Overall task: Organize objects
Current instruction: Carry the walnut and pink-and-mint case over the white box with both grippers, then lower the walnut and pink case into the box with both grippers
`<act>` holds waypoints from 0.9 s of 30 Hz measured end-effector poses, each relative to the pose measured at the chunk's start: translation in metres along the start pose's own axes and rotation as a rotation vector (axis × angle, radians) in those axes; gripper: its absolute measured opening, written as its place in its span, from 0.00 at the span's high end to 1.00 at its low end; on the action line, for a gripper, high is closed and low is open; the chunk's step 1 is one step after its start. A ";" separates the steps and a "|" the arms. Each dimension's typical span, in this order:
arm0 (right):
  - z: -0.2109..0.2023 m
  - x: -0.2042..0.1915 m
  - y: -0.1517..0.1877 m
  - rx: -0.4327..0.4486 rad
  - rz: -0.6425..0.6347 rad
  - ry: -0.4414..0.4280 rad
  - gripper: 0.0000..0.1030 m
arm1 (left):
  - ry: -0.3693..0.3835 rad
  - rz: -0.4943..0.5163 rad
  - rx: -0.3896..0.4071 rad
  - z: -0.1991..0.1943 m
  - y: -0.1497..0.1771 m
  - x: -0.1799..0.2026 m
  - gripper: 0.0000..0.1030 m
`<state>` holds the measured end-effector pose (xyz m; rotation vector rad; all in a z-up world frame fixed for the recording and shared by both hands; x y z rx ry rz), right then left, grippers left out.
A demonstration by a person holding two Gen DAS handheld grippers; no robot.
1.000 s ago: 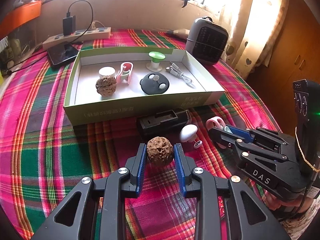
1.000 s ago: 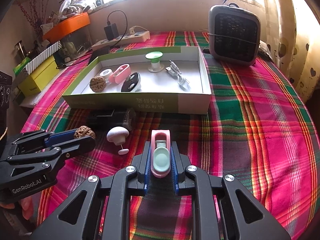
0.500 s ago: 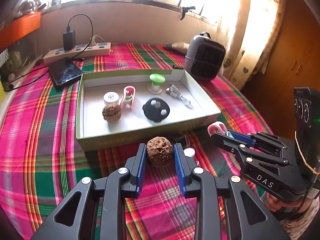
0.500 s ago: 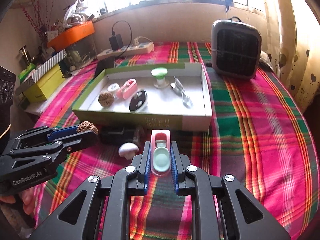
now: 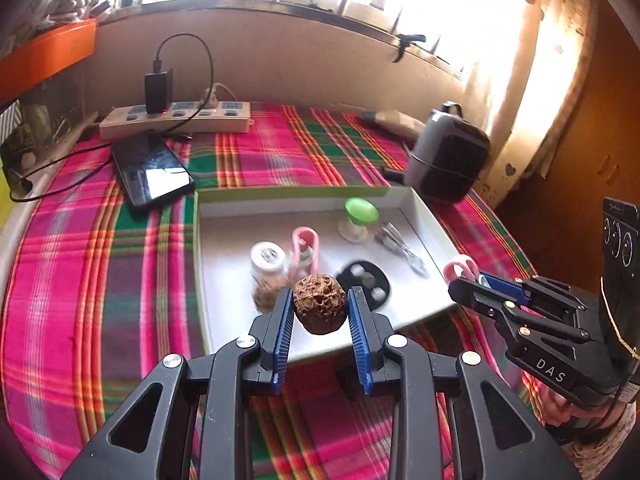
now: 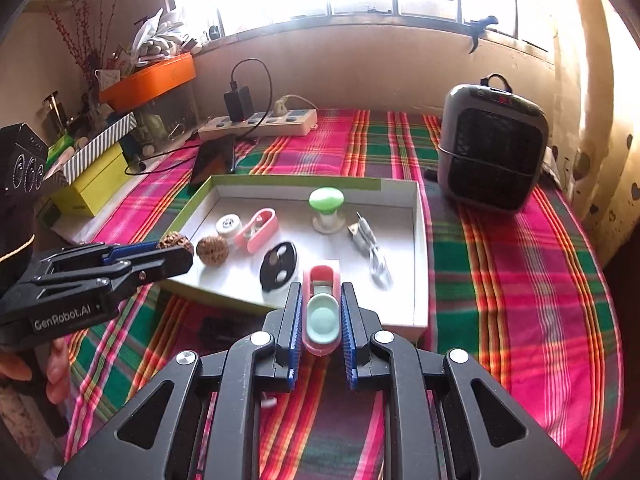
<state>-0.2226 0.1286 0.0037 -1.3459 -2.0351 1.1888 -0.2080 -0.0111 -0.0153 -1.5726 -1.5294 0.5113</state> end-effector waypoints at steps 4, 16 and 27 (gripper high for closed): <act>0.017 0.005 -0.006 -0.022 -0.006 0.000 0.82 | -0.014 -0.010 -0.013 0.013 -0.008 -0.012 0.75; 0.060 0.011 -0.010 -0.095 -0.007 -0.014 0.82 | -0.051 -0.022 -0.044 0.054 -0.029 -0.038 0.75; 0.087 0.010 -0.003 -0.144 -0.001 -0.037 0.82 | -0.066 -0.033 -0.088 0.084 -0.027 -0.050 0.75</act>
Point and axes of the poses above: each gripper's, at about its wrist camera, not at the fingertips, and z roughly the way its jaws point, x to its right, y to its underside, the point moved 10 cm from there along z, roughly the way its jaws point, and after that the axes turned 13 degrees about x, right-handed, at the moved point
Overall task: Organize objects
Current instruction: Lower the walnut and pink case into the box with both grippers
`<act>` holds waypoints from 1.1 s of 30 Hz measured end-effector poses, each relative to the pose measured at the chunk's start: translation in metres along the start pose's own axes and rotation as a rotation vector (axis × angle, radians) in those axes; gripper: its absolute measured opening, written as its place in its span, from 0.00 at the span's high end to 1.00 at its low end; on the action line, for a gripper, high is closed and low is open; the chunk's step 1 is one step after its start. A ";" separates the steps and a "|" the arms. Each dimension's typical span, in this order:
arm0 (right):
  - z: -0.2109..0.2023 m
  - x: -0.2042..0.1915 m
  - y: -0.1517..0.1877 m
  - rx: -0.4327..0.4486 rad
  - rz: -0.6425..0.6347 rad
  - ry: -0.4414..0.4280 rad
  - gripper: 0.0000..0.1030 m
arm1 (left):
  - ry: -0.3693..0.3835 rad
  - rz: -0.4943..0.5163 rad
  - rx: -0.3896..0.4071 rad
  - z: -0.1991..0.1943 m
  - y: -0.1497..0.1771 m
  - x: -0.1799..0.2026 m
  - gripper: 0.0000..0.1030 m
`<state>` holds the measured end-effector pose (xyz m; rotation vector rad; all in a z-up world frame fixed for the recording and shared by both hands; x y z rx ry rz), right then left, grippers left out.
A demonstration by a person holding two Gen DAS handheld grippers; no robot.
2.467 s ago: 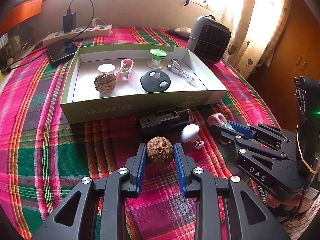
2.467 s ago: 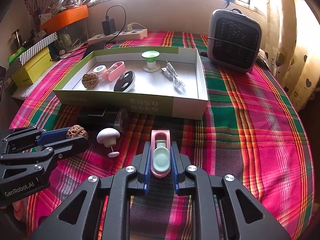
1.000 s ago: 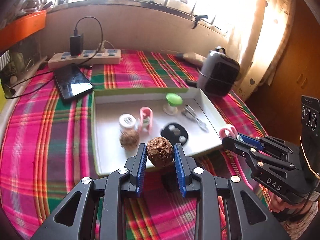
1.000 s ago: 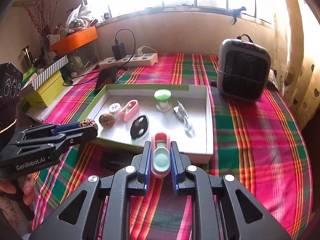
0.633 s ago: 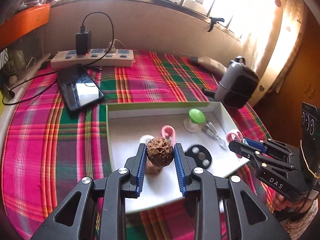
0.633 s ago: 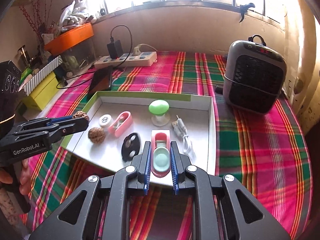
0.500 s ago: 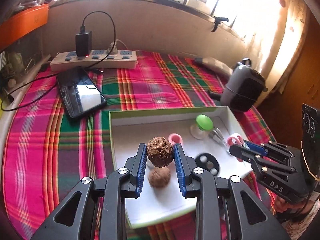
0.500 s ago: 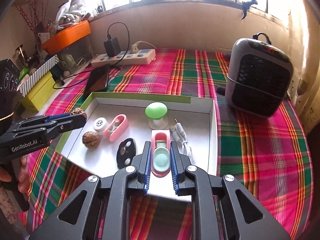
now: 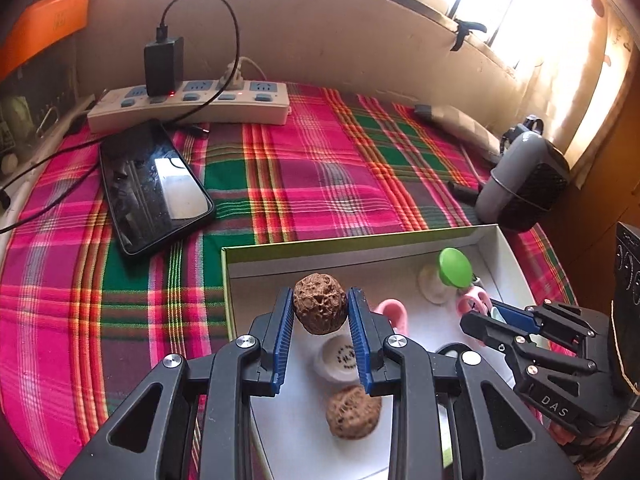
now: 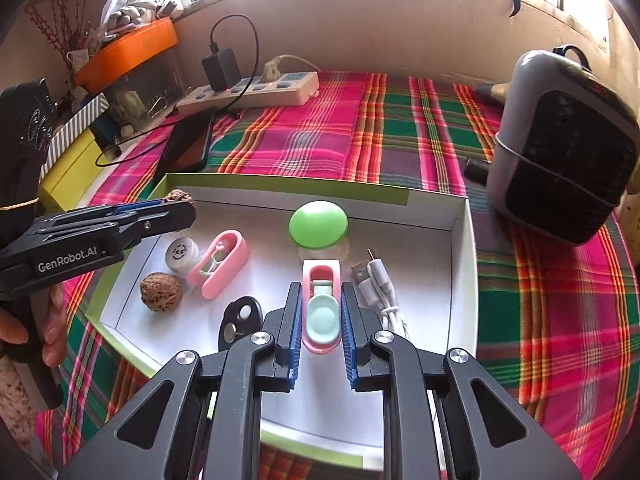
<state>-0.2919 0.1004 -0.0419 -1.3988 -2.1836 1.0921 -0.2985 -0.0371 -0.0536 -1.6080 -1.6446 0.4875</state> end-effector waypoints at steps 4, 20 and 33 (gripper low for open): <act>0.005 -0.001 0.000 -0.007 -0.004 -0.005 0.82 | -0.002 0.024 -0.006 0.005 0.000 0.002 0.75; 0.014 0.001 0.001 -0.008 -0.010 0.009 0.82 | -0.011 0.043 -0.009 0.009 0.000 0.004 0.75; 0.013 0.000 -0.001 -0.006 0.010 -0.008 0.78 | -0.031 0.059 -0.016 0.011 0.001 0.003 0.75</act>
Point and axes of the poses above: each gripper's, at about its wrist camera, not at the fingertips, and z roughly the way its jaws point, x to its right, y to its underside, the point moved 10 cm from there along z, roughly the way its jaws point, and after that the axes turned 13 degrees about x, right-handed, at the moved point
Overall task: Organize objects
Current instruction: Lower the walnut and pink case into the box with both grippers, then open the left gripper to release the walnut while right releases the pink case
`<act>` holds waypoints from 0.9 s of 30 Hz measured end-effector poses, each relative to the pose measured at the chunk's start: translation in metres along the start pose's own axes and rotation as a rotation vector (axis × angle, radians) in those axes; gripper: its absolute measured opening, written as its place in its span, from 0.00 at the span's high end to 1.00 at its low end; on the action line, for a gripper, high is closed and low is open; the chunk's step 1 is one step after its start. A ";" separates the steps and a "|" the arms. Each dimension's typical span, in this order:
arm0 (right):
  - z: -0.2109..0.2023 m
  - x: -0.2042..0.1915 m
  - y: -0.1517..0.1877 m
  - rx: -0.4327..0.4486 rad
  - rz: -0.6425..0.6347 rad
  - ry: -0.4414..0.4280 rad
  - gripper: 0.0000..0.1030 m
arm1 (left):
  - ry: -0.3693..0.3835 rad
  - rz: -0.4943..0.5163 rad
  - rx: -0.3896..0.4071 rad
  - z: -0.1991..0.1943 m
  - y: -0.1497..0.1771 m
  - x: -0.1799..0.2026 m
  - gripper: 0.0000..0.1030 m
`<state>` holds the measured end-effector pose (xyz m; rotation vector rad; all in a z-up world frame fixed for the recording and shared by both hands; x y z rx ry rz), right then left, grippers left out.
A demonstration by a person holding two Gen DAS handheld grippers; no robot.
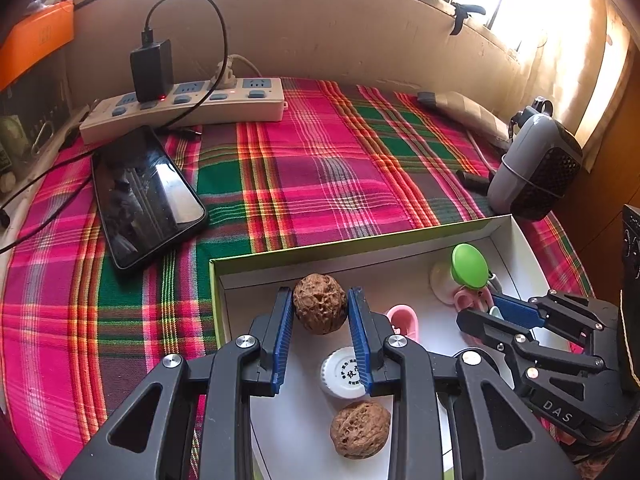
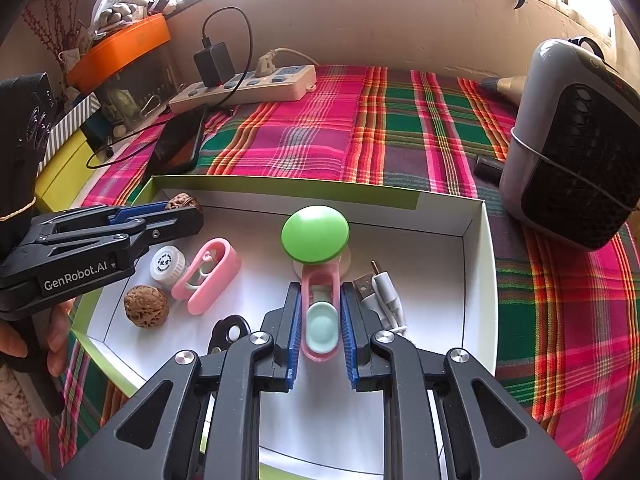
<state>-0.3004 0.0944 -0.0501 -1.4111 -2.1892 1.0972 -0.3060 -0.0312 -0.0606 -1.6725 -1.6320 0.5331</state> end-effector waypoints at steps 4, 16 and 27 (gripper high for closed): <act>-0.001 0.000 0.000 0.004 0.009 0.008 0.72 | -0.002 -0.002 0.000 0.000 0.001 -0.001 0.75; -0.007 0.003 -0.003 0.027 0.043 0.012 0.67 | -0.008 -0.001 0.001 -0.003 0.001 -0.001 0.74; -0.023 0.000 -0.007 0.065 0.056 0.021 0.66 | -0.006 0.019 0.036 -0.029 0.000 0.006 0.73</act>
Point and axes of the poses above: each gripper's, at about its wrist camera, not at the fingertips, and z roughly the way its jaws point, x to its right, y to its underside, the point moved 10 cm from there along z, roughly the way its jaws point, and after that the axes turned 13 degrees about x, right-handed, at the moved point
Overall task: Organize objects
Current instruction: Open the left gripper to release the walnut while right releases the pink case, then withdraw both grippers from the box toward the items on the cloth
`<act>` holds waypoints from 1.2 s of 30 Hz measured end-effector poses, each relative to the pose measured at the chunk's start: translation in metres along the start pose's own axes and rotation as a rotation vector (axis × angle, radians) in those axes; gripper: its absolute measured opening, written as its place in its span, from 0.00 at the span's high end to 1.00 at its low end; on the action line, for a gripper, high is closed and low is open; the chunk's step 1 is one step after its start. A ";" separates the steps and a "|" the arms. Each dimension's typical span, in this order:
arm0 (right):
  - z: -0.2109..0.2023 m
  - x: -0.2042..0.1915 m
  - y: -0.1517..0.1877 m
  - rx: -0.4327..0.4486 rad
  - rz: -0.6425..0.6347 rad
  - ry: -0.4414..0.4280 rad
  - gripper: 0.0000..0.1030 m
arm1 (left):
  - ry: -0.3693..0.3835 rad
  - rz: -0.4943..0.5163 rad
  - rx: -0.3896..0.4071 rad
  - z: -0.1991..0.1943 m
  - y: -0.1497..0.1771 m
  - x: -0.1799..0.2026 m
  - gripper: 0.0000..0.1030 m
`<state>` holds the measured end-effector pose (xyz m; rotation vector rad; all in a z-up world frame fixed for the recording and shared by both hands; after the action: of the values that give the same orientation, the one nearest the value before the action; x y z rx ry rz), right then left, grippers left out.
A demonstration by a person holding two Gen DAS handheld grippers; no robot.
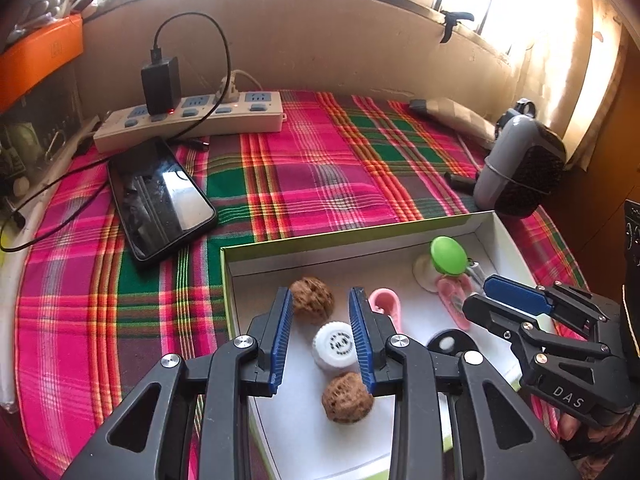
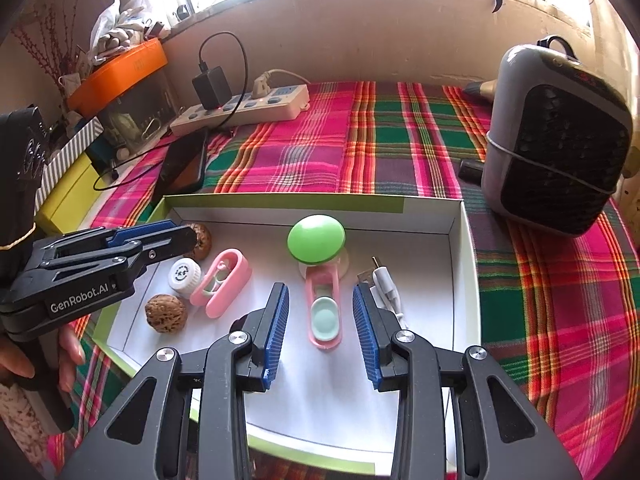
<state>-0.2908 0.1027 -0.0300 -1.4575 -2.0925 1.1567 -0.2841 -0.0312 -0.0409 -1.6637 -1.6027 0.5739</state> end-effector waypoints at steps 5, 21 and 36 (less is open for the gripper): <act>-0.013 -0.002 0.001 0.015 -0.002 0.003 0.66 | 0.006 0.004 0.015 -0.014 0.001 0.005 0.73; -0.054 -0.004 0.018 0.050 0.009 0.010 0.66 | 0.029 0.021 0.061 -0.067 0.025 0.019 0.73; -0.082 -0.022 0.056 0.035 0.048 -0.068 0.66 | 0.034 0.012 0.066 -0.104 0.071 0.019 0.73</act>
<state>-0.1921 0.1256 -0.0199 -1.4805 -2.0814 1.2708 -0.1576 -0.0300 -0.0263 -1.6270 -1.5340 0.5956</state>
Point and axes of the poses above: each gripper's, at about its wrist camera, not at the fingertips, and z roughly the way its jaws point, x to its right, y to its underside, the point moved 10 cm from there along z, roughly the way its jaws point, and after that the axes turned 13 degrees about x, right-handed, at the moved point
